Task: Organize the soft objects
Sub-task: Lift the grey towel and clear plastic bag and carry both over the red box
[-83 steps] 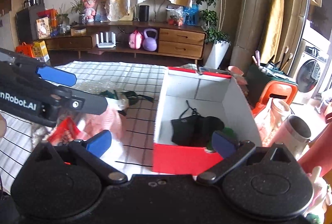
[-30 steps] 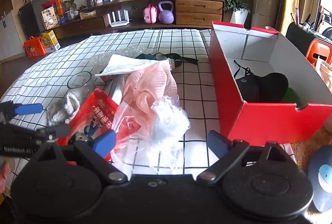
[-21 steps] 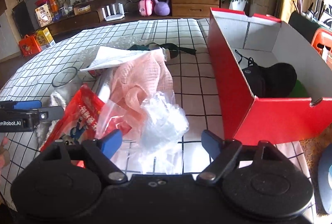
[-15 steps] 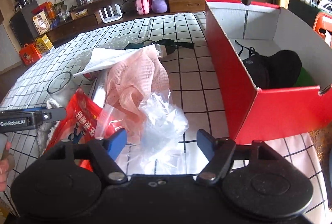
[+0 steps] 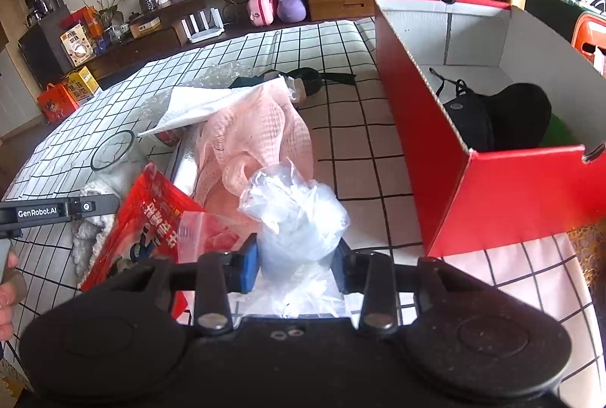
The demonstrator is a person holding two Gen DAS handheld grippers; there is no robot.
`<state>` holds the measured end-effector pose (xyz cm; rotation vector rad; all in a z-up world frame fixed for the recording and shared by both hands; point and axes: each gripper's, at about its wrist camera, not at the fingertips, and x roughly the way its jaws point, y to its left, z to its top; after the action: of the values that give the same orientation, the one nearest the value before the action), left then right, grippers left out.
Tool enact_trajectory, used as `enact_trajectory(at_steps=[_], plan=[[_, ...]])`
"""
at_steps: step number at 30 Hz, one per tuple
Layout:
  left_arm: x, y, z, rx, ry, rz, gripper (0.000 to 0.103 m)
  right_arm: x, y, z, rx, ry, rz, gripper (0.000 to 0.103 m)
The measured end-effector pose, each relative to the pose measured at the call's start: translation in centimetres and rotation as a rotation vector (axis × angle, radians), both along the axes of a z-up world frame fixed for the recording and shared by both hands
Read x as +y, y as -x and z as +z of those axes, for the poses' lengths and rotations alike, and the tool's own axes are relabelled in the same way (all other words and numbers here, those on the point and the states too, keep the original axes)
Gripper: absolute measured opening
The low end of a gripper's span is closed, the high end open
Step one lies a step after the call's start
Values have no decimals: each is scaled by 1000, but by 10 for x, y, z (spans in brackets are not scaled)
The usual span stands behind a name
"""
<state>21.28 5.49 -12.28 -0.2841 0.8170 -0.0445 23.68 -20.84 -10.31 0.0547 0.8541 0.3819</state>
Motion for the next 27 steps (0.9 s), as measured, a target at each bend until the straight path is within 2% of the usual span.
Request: enact_trajectory(at_steps=[14, 27], plan=[[8, 30, 31, -61, -61, 7, 17, 0, 28, 33, -76, 84, 5, 36], [4, 57, 72, -110, -50, -18, 16, -6, 55, 65, -131, 112, 4, 36]])
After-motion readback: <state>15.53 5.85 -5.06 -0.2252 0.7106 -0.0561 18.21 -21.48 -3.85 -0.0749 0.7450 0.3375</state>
